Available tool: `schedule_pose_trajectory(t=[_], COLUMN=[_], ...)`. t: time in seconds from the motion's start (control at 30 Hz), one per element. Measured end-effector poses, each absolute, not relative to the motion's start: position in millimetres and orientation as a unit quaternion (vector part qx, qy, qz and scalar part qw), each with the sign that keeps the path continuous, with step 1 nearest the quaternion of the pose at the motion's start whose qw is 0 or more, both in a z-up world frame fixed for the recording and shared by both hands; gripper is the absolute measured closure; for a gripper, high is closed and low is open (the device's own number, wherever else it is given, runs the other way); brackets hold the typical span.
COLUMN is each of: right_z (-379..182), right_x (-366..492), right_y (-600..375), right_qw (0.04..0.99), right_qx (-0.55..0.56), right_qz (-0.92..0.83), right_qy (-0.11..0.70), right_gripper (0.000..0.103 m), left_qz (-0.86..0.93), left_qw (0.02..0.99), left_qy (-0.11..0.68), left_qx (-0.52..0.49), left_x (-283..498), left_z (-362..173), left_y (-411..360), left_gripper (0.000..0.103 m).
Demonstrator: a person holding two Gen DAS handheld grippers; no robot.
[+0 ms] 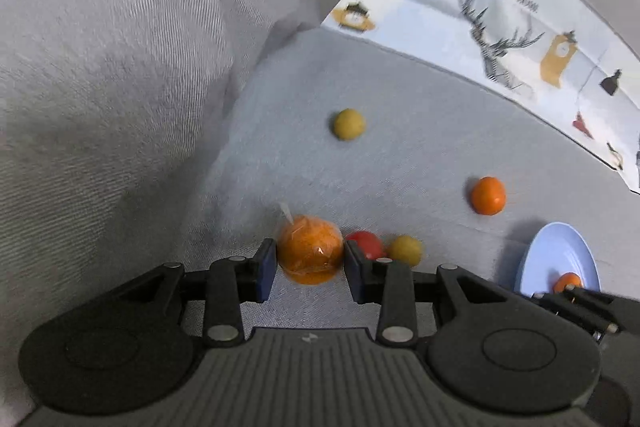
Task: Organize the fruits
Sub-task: 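Carry the bagged orange with the left tool while the right tool carries the yellow fruit over the plate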
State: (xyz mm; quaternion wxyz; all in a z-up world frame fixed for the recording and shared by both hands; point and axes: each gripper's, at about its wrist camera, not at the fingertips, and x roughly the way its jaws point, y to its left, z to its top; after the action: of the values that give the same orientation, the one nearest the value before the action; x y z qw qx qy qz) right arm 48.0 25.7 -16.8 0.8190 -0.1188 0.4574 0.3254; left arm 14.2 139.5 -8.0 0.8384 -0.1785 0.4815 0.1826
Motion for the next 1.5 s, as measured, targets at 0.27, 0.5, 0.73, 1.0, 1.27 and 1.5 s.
schedule_pose_trajectory(t=[0.27, 0.5, 0.73, 1.0, 1.27, 1.5], right_z=[18, 24, 20, 23, 24, 19], right_x=[32, 33, 38, 44, 50, 56], right_y=[-22, -56, -70, -85, -104, -125], right_qw=[0.861, 0.876, 0.878, 0.883, 0.889, 0.892], right_qx=[-0.086, -0.059, -0.067, -0.063, -0.066, -0.069], right_qz=[0.301, 0.273, 0.26, 0.246, 0.23, 0.21], right_qy=[0.402, 0.394, 0.395, 0.394, 0.392, 0.394], right_gripper=[0.076, 0.076, 0.076, 0.076, 0.076, 0.076], left_qz=[0.148, 0.145, 0.144, 0.13, 0.106, 0.084], left_qw=[0.877, 0.868, 0.865, 0.867, 0.867, 0.867], left_qy=[0.434, 0.457, 0.466, 0.47, 0.477, 0.483], left_qx=[-0.145, -0.126, -0.118, -0.106, -0.097, -0.09], left_x=[0, 14, 16, 24, 36, 45], left_z=[18, 13, 13, 19, 14, 8], left_y=[107, 93, 90, 73, 49, 26], left_gripper=[0.063, 0.063, 0.063, 0.063, 0.063, 0.063])
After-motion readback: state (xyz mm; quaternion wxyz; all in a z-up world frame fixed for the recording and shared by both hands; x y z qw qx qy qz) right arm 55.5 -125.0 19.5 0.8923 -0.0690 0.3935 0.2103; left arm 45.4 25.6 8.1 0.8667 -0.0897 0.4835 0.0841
